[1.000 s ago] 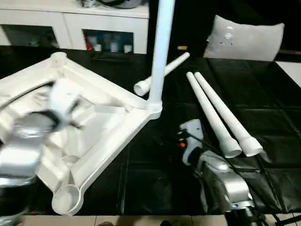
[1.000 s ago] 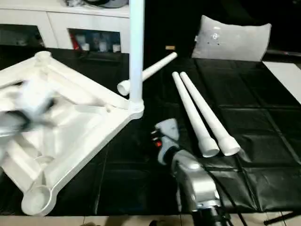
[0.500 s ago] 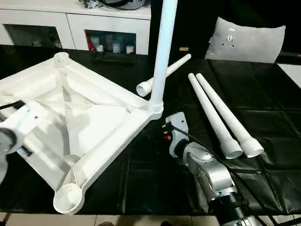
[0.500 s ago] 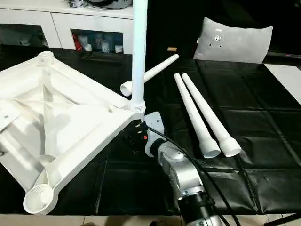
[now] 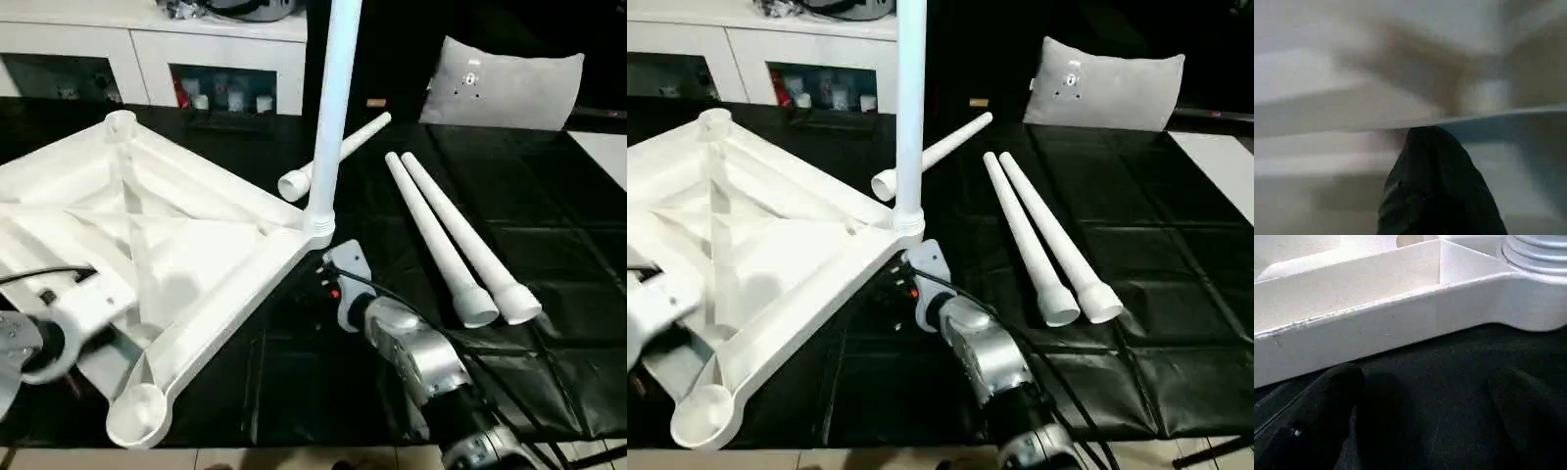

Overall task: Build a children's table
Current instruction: Rotate table base

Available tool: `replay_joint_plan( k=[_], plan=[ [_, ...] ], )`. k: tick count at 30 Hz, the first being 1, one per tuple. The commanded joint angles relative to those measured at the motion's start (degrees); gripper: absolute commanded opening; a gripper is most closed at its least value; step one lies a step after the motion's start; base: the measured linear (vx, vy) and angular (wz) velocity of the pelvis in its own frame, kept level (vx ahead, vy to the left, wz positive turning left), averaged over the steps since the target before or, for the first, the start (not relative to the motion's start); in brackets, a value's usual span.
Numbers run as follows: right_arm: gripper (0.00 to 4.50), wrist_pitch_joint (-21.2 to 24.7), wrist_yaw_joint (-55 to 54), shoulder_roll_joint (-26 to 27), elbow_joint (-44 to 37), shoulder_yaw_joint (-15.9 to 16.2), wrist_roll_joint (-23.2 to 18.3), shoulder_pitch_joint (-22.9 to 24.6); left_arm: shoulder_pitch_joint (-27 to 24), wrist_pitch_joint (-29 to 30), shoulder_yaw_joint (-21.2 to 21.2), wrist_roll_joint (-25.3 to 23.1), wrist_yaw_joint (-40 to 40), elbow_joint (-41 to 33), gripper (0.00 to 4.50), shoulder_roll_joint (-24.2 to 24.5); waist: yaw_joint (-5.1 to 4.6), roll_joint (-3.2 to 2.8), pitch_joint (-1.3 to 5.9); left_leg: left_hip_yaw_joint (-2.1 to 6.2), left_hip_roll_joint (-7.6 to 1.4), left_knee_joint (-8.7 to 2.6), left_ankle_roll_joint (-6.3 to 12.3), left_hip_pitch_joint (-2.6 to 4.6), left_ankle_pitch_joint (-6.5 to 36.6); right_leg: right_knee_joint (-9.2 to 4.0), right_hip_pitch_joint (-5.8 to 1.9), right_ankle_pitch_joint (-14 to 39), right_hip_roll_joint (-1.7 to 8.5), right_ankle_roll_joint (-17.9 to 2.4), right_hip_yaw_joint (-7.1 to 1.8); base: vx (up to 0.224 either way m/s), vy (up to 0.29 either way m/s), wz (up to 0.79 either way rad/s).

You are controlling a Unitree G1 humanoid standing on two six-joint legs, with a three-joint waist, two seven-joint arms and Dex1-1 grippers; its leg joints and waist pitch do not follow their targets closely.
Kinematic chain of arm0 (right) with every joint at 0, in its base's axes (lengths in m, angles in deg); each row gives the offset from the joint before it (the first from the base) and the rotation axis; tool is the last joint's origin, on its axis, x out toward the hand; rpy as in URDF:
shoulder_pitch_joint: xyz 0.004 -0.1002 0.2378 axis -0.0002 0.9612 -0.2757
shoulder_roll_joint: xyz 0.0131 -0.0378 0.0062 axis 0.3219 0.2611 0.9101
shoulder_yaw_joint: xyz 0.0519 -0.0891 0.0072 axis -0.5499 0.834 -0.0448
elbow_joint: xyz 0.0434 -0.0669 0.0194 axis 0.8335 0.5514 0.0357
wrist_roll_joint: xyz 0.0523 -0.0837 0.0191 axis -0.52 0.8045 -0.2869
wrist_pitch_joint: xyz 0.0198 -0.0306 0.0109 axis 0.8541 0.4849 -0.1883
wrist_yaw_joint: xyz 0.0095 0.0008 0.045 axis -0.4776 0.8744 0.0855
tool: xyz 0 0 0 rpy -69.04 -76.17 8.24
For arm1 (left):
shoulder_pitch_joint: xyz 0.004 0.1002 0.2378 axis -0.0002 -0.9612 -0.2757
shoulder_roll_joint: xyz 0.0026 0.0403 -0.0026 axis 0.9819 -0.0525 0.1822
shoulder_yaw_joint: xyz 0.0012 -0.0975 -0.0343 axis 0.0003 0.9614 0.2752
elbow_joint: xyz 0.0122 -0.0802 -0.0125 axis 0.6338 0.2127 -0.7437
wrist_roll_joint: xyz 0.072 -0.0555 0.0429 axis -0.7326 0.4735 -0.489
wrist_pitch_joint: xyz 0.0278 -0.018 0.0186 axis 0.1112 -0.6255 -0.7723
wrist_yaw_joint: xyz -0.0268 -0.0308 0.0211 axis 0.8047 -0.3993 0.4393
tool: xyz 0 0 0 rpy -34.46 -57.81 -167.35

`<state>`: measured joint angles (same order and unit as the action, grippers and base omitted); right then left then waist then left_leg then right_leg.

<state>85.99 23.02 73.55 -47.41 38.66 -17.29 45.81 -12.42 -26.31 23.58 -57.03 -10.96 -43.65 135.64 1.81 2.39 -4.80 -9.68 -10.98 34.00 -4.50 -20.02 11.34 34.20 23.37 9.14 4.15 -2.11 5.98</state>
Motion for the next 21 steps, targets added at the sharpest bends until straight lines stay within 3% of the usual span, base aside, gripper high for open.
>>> replay_joint_plan(
  k=[1, 9, 21],
  plan=[
    [4.50, -0.76, 0.73, 0.64, 1.90, 0.77, 0.39, -1.08, -1.32, 0.35, -2.13, 3.65, -4.99, -3.06, 0.07, 1.13, -0.04, -2.17, 2.98, 1.21, -2.35, -4.93, -1.92, 0.55, 18.45, -4.15, -2.23, 21.66, 4.28, -9.70, -4.00, 0.000, 0.000, 0.00],
    [4.50, -2.58, 1.63, 2.30, 5.53, 1.85, 1.08, -3.70, -2.11, 2.29, -2.00, 12.24, -11.21, -8.99, 0.07, 0.38, -0.42, -1.75, 3.09, 1.09, -2.26, -4.92, -2.64, 0.34, 17.04, -3.85, -2.56, 21.29, 4.19, -9.24, -4.13, 0.000, 0.000, 0.00],
    [4.50, -4.94, 4.32, 2.67, 6.56, 2.87, 1.95, -3.61, 1.58, 2.11, -3.49, 15.15, -10.68, -9.28, 0.07, -2.74, -0.88, -1.82, 3.34, 1.01, -2.17, -4.61, -2.24, 0.35, 16.17, -3.84, -2.64, 21.46, 4.00, -8.97, -4.16, 0.000, 0.000, 0.00]
  ],
)
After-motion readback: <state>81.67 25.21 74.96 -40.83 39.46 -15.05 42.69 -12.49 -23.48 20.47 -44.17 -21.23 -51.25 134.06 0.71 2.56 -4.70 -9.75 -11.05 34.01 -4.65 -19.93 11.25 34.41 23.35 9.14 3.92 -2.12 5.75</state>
